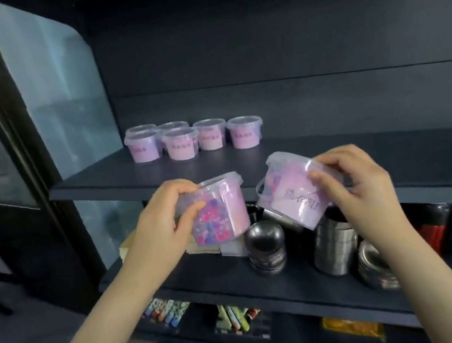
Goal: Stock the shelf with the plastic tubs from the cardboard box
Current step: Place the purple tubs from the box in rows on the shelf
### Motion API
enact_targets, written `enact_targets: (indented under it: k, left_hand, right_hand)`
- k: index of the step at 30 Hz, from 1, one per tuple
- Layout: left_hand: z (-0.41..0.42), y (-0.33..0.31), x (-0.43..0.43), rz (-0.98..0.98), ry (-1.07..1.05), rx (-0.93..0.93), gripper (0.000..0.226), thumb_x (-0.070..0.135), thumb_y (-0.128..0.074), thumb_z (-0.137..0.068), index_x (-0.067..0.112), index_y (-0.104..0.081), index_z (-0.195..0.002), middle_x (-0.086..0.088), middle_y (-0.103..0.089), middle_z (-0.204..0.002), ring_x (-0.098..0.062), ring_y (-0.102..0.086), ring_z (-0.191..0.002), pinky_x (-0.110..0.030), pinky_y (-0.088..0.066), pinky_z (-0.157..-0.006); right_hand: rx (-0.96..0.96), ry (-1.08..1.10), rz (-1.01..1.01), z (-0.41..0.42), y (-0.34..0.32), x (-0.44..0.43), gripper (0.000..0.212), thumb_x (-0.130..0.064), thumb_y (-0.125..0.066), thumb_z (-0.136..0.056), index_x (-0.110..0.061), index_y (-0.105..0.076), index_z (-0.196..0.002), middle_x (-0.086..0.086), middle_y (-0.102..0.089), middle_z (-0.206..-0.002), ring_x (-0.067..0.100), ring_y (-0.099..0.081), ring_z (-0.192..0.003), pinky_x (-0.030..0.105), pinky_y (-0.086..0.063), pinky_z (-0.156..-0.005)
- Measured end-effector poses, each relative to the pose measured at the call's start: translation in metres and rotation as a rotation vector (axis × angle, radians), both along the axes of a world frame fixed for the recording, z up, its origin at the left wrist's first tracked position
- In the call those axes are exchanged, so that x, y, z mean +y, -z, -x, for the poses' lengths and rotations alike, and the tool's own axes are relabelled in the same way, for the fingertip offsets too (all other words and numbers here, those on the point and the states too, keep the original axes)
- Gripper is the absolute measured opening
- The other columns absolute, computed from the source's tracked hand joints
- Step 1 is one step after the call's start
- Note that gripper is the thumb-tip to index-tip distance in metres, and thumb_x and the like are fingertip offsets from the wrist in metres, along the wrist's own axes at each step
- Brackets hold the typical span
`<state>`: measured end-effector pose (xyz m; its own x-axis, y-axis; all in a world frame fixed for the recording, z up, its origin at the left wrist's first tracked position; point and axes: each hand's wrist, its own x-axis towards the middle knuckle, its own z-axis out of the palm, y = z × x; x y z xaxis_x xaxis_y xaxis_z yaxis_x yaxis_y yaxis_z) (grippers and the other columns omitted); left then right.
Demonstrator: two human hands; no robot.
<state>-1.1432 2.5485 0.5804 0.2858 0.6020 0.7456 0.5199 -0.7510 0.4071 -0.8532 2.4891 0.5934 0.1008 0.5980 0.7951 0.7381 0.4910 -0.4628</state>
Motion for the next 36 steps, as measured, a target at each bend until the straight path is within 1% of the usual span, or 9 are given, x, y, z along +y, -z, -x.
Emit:
enact_targets:
  k: [7, 11, 16, 19, 23, 26, 30, 33, 36]
  left_hand:
    - [-0.050, -0.017, 0.132, -0.057, 0.050, 0.062, 0.016, 0.022, -0.058, -0.090, 0.017, -0.054, -0.105, 0.008, -0.054, -0.112, -0.005, -0.051, -0.108, -0.015, -0.038, -0.095]
    - [-0.063, -0.007, 0.179, 0.047, 0.103, 0.122, 0.016, 0.020, -0.059, -0.091, 0.019, -0.052, -0.105, 0.009, -0.055, -0.115, -0.004, -0.051, -0.112, -0.021, -0.041, -0.097]
    - [-0.061, -0.012, 0.227, 0.238, 0.263, 0.135, 0.022, 0.016, -0.062, -0.089, 0.030, -0.056, -0.105, 0.023, -0.056, -0.118, 0.009, -0.045, -0.120, -0.007, -0.034, -0.096]
    - [-0.050, -0.018, 0.261, 0.289, 0.252, 0.217, 0.042, 0.011, -0.060, -0.090, 0.046, -0.056, -0.113, 0.029, -0.051, -0.126, 0.006, -0.036, -0.127, -0.015, -0.027, -0.104]
    - [-0.052, -0.026, 0.293, 0.168, 0.132, 0.354, 0.053, -0.006, -0.049, -0.086, 0.031, -0.059, -0.123, 0.019, -0.052, -0.126, -0.006, -0.039, -0.122, -0.028, -0.030, -0.107]
    - [-0.065, -0.024, 0.302, 0.127, 0.048, 0.411, 0.030, 0.020, -0.049, -0.086, 0.023, -0.055, -0.116, 0.007, -0.059, -0.120, -0.011, -0.053, -0.111, -0.033, -0.044, -0.097]
    - [-0.077, -0.021, 0.324, 0.014, -0.055, 0.475, 0.040, 0.050, -0.048, -0.085, 0.018, -0.052, -0.110, 0.001, -0.061, -0.113, -0.020, -0.055, -0.105, -0.033, -0.043, -0.088]
    - [-0.077, -0.017, 0.342, -0.057, -0.067, 0.500, 0.045, 0.055, -0.048, -0.085, 0.018, -0.052, -0.110, 0.001, -0.061, -0.114, -0.020, -0.055, -0.105, -0.034, -0.043, -0.088]
    - [-0.077, -0.012, 0.354, -0.142, -0.056, 0.464, 0.046, 0.055, -0.048, -0.085, 0.015, -0.057, -0.107, -0.001, -0.065, -0.109, -0.022, -0.058, -0.102, -0.036, -0.045, -0.086]
  right_hand:
    - [-0.177, 0.120, -0.025, -0.025, -0.013, 0.130, 0.011, -0.018, -0.070, -0.086, -0.012, -0.068, -0.095, -0.001, -0.062, -0.098, 0.021, -0.056, -0.091, 0.018, -0.035, -0.083]
    - [-0.214, 0.145, 0.000, -0.034, -0.005, 0.167, 0.018, -0.015, -0.079, -0.078, -0.009, -0.072, -0.093, 0.001, -0.066, -0.094, 0.025, -0.058, -0.086, 0.018, -0.035, -0.081]
    - [-0.267, 0.106, 0.093, -0.036, -0.005, 0.198, 0.023, -0.019, -0.083, -0.072, -0.014, -0.077, -0.095, -0.004, -0.070, -0.099, 0.023, -0.063, -0.093, 0.037, -0.047, -0.087]
    - [-0.235, 0.107, 0.198, -0.041, -0.007, 0.208, 0.021, -0.025, -0.076, -0.079, -0.023, -0.075, -0.100, -0.012, -0.068, -0.106, 0.017, -0.063, -0.099, 0.036, -0.046, -0.092]
    - [-0.275, 0.168, 0.310, -0.041, -0.013, 0.227, 0.025, -0.020, -0.066, -0.086, -0.030, -0.073, -0.108, -0.016, -0.067, -0.113, 0.015, -0.060, -0.107, 0.034, -0.045, -0.097]
    - [-0.269, 0.196, 0.418, -0.037, -0.022, 0.245, 0.027, -0.021, -0.064, -0.085, -0.033, -0.071, -0.108, -0.014, -0.065, -0.113, 0.017, -0.058, -0.108, 0.034, -0.042, -0.098]
    - [-0.113, 0.161, 0.459, -0.031, -0.025, 0.268, 0.025, -0.014, -0.065, -0.082, -0.030, -0.074, -0.100, -0.012, -0.062, -0.108, 0.019, -0.055, -0.108, 0.039, -0.040, -0.101]
    - [-0.032, 0.145, 0.478, -0.026, -0.022, 0.285, 0.023, -0.012, -0.065, -0.081, -0.028, -0.073, -0.095, -0.011, -0.061, -0.107, 0.021, -0.053, -0.109, 0.042, -0.039, -0.102]
    - [-0.015, 0.214, 0.453, -0.020, -0.017, 0.302, 0.020, -0.016, -0.065, -0.080, -0.030, -0.073, -0.091, -0.013, -0.061, -0.105, 0.019, -0.052, -0.105, 0.032, -0.038, -0.096]
